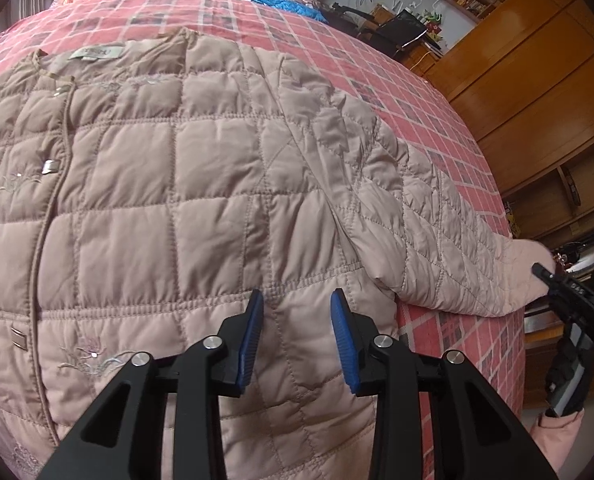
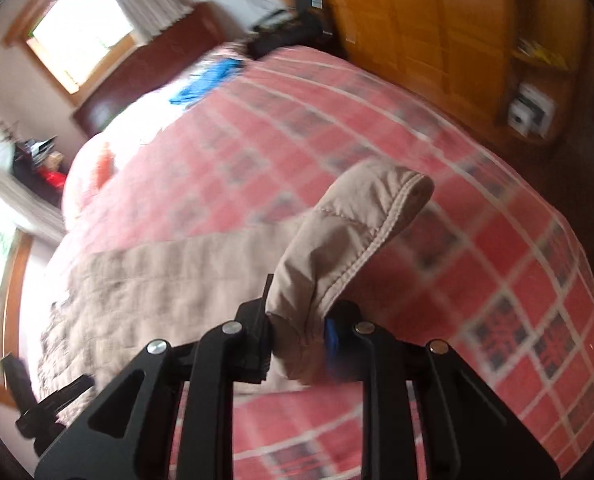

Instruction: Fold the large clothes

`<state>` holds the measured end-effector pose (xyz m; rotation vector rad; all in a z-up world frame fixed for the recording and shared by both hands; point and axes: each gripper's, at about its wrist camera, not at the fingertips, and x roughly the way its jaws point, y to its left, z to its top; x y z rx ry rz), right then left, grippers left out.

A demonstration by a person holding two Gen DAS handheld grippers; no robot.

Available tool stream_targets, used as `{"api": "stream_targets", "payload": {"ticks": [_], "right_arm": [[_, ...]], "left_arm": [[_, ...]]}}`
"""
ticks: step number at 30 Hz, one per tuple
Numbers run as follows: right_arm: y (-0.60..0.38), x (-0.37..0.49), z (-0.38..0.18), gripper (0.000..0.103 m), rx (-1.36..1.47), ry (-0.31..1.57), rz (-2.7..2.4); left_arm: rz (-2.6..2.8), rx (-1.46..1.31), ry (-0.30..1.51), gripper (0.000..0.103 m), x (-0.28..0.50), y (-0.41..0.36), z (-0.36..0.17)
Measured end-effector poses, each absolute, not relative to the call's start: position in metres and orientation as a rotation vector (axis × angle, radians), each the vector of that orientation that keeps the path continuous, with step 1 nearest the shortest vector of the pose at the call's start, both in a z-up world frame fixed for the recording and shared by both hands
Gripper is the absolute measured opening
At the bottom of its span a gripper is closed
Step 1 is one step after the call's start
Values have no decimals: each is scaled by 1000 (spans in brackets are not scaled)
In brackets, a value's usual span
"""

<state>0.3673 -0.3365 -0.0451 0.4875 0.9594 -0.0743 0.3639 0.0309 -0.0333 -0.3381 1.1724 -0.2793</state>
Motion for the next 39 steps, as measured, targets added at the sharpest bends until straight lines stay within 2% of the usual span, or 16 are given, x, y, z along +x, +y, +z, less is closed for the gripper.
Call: {"api": "stream_targets", "payload": {"ticks": [6,11,18,22,24,26,27,32,35,39], "right_arm": [[-239,384,-20,20,340,964,109],[-160,396,-24,20,227,999,222],[-99,416,-50,20,122,1071,282],[-84,424,-70,24,94,1121,287],[-80,424,-75,30,92,1134,295],[-76,418,-74,43,104,1134,336],[-78,412,-76,47,109,1134,362],[-89,386,-42,48,221,1067,543],[-107,375,-22,48,213,1007,489],[-150,364,-14,48,195,973,310]], "left_arm": [[-281,-345,1149,35,362,50,-23],[-265,-338,1141,35,361,59,-22],[-245,-343,1146,35,361,68,-27],[-244,-340,1157,35,361,69,-32],[-245,-341,1159,36,362,68,-34],[-249,-345,1160,37,363,68,-34],[-252,-349,1161,39,362,68,-34],[-275,-370,1156,43,363,66,-31],[-311,-403,1155,49,363,61,-27],[-392,-447,1149,49,365,38,-21]]}}
